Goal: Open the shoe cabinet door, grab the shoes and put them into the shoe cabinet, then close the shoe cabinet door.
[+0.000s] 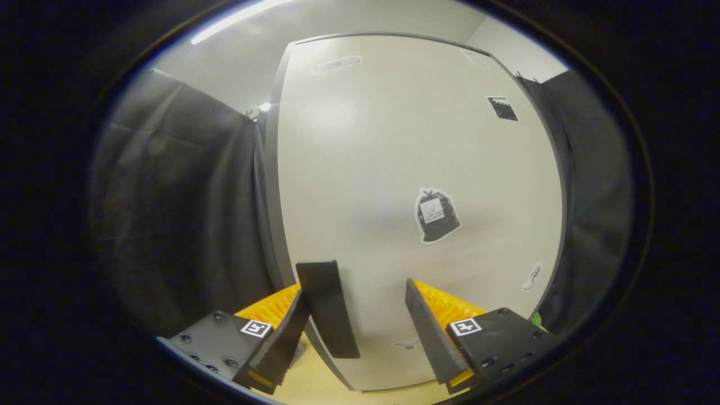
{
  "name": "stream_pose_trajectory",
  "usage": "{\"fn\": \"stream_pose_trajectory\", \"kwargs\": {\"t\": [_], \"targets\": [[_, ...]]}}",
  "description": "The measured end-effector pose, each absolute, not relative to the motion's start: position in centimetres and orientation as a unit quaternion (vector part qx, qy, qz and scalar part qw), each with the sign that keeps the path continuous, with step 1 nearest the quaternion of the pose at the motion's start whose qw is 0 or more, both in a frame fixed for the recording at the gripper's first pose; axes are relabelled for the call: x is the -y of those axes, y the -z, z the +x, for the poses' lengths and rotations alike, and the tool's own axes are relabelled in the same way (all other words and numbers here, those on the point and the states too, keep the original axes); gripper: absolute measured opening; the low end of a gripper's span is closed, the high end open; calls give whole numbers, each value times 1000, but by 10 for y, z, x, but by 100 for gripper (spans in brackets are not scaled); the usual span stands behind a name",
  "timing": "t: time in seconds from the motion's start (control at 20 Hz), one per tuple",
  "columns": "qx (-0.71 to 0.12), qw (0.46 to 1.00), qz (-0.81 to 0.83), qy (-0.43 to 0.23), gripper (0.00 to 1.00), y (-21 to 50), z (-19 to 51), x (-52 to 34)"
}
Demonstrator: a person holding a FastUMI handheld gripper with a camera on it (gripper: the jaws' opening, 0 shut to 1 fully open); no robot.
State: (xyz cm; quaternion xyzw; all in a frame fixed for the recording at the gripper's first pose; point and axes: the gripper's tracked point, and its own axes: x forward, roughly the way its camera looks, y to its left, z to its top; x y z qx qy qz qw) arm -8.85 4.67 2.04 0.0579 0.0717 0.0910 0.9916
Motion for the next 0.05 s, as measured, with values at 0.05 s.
{"fn": "stream_pose_trajectory", "kwargs": {"t": [0.05], "targets": [[-68,991,66,-98,99,-27,-93,-46]]}}
